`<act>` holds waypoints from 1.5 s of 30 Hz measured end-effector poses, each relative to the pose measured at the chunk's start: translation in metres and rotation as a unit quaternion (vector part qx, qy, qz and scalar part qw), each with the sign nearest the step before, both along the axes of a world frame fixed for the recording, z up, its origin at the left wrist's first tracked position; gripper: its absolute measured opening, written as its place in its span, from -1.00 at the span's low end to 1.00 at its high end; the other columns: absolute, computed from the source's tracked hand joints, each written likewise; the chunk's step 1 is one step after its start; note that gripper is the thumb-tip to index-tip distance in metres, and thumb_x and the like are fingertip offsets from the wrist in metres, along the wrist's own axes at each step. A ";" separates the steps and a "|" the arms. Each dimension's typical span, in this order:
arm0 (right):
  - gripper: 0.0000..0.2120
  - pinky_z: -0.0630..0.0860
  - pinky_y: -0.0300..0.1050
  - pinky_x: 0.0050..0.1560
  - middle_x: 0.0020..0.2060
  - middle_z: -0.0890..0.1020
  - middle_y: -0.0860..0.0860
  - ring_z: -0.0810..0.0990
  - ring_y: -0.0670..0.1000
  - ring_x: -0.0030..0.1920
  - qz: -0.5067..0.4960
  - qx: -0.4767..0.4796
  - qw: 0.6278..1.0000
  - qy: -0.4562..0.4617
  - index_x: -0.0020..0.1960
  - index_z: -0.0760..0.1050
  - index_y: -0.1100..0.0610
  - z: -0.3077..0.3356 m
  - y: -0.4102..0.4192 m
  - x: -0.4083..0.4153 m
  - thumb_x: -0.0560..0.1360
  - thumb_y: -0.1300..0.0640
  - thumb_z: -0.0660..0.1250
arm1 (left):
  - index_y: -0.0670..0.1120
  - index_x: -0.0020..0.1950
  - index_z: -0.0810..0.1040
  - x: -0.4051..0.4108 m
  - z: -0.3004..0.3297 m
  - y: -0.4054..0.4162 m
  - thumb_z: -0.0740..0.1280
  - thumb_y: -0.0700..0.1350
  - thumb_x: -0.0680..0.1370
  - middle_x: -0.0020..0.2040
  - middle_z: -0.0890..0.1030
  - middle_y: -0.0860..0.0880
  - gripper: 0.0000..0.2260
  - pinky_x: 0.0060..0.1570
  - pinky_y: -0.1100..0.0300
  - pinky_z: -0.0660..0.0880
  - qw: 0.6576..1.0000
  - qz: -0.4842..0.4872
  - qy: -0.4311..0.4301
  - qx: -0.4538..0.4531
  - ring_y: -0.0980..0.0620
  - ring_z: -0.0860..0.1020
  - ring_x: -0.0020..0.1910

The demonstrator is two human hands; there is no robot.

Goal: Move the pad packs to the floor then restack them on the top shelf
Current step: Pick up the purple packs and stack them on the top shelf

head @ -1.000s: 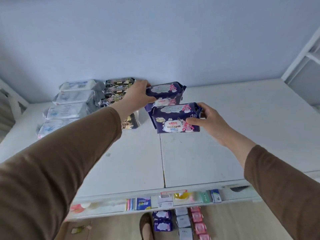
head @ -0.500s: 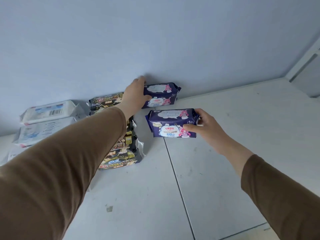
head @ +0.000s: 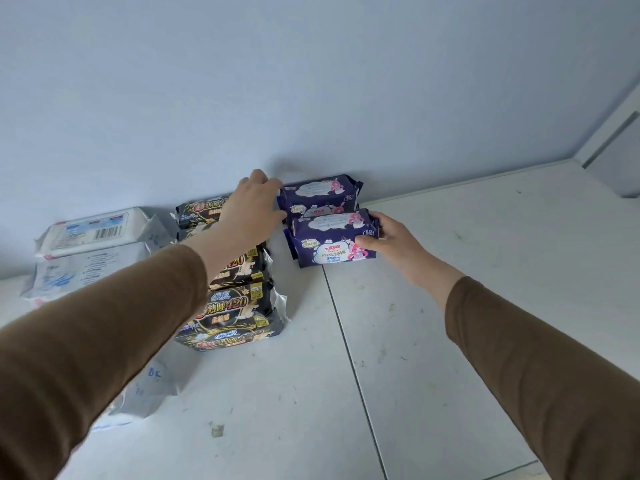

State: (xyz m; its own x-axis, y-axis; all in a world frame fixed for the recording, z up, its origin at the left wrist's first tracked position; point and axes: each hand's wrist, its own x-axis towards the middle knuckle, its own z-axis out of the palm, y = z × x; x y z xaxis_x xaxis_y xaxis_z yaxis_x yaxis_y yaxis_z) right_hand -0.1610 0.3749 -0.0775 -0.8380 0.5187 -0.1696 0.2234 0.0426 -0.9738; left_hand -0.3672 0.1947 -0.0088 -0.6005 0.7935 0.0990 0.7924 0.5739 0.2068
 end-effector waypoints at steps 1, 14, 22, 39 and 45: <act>-0.53 0.59 -0.26 0.04 0.21 0.65 0.04 0.66 0.00 0.13 -0.002 0.004 1.000 -0.004 0.38 0.44 0.12 -0.001 0.002 -0.006 0.51 0.27 0.45 | -0.08 0.41 0.41 0.004 0.001 -0.008 0.37 -0.05 0.53 0.26 0.41 -0.14 -0.55 0.14 -0.08 0.48 1.000 -0.003 0.001 0.004 -0.17 0.42 0.24; -0.31 0.47 0.07 0.30 0.39 0.44 0.10 0.49 0.10 0.28 -0.098 0.134 0.983 -0.077 0.51 0.27 0.16 -0.004 0.001 -0.003 0.47 0.12 0.48 | -0.06 0.41 0.40 0.080 0.000 -0.043 0.32 -0.04 0.55 0.28 0.43 -0.10 -0.57 0.21 -0.08 0.44 1.000 0.020 0.010 0.022 -0.14 0.36 0.31; -0.55 0.34 -0.20 0.08 0.30 0.50 0.00 0.51 0.00 0.24 0.022 0.252 0.965 -0.066 0.41 0.43 0.05 0.022 -0.038 0.145 0.54 0.09 0.38 | -0.01 0.37 0.42 0.223 -0.011 -0.073 0.36 0.04 0.54 0.28 0.45 -0.03 -0.57 0.09 -0.07 0.47 0.997 0.071 0.031 0.028 -0.10 0.39 0.28; -0.74 0.36 -0.10 0.21 0.12 0.56 0.02 0.45 0.07 0.18 0.098 0.417 0.904 0.022 0.19 0.55 0.14 -0.045 -0.204 0.407 0.50 0.21 0.36 | -0.01 0.23 0.50 0.488 -0.123 -0.242 0.38 -0.06 0.52 0.13 0.53 0.01 -0.71 -0.11 0.08 0.42 0.997 0.000 -0.020 0.076 -0.09 0.46 0.12; -0.67 0.37 -0.09 0.27 0.21 0.51 -0.02 0.44 0.04 0.23 0.146 0.345 0.922 -0.102 0.27 0.50 0.09 -0.179 -0.261 0.444 0.52 0.18 0.38 | 0.04 0.26 0.47 0.533 -0.257 -0.317 0.37 -0.02 0.52 0.20 0.48 0.07 -0.69 -0.05 0.08 0.47 0.988 0.045 -0.147 0.008 0.00 0.43 0.17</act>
State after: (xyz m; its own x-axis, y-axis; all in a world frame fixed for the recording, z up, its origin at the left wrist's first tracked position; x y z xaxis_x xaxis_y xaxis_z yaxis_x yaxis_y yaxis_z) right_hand 0.2831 0.1141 -0.2562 -0.9461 0.3195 -0.0538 0.2801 0.7232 -0.6313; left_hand 0.1658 -0.1219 -0.2663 -0.6729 0.7355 -0.0785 0.6429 0.6341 0.4297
